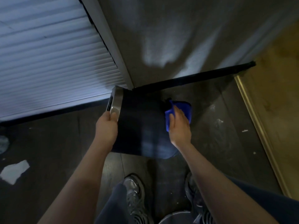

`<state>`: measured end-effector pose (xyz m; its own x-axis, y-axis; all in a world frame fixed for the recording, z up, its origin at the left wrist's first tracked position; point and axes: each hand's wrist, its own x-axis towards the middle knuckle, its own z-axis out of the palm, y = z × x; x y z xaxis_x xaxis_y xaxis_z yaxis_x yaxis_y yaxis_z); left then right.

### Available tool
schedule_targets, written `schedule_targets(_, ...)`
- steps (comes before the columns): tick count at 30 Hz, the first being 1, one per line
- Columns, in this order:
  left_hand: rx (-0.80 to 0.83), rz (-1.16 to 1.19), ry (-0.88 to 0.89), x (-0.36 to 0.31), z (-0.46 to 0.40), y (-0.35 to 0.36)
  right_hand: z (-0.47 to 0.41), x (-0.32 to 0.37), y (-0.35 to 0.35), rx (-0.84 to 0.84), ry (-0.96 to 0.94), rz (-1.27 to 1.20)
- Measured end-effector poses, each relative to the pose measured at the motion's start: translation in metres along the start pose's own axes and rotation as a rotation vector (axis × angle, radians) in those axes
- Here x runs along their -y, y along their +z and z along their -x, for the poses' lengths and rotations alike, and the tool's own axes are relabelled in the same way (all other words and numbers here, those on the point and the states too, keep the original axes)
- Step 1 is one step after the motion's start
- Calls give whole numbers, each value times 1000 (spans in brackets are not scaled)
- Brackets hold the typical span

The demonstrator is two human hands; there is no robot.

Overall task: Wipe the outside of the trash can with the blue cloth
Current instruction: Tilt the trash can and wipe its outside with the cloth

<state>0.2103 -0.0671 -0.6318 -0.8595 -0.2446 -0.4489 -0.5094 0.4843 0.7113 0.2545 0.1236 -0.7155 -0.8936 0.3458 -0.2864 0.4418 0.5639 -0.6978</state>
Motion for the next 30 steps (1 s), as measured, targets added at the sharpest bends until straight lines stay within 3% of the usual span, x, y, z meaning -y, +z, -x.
schedule_targets(3,12,-24,25,-6,0,5,-8,12,2,-61,209,26)
schedule_targets(5,15,-75,33,-9,0,9,-13,40,10,-78,223,53)
schedule_targets(8,-15,-117,65,-12,-1,13,-13,100,29,-44,-88,25)
schedule_targets(10,13,-14,59,-11,0,14,-5,132,36,58,-257,-88)
schedule_targets(13,34,7,42,-4,0,9,0,133,32,217,-377,-141)
schedule_targets(17,26,-16,59,-4,-1,9,6,104,19,227,-431,-59)
schedule_targets(23,114,-45,157,-8,9,9,4,103,18,56,-334,-135)
schedule_targets(25,121,-127,213,-6,14,5,-23,110,15,78,-195,-275)
schedule_targets(28,113,-181,258,5,18,-4,-73,105,9,269,171,-373)
schedule_targets(30,134,-167,267,13,19,-10,-92,94,5,460,286,-304)
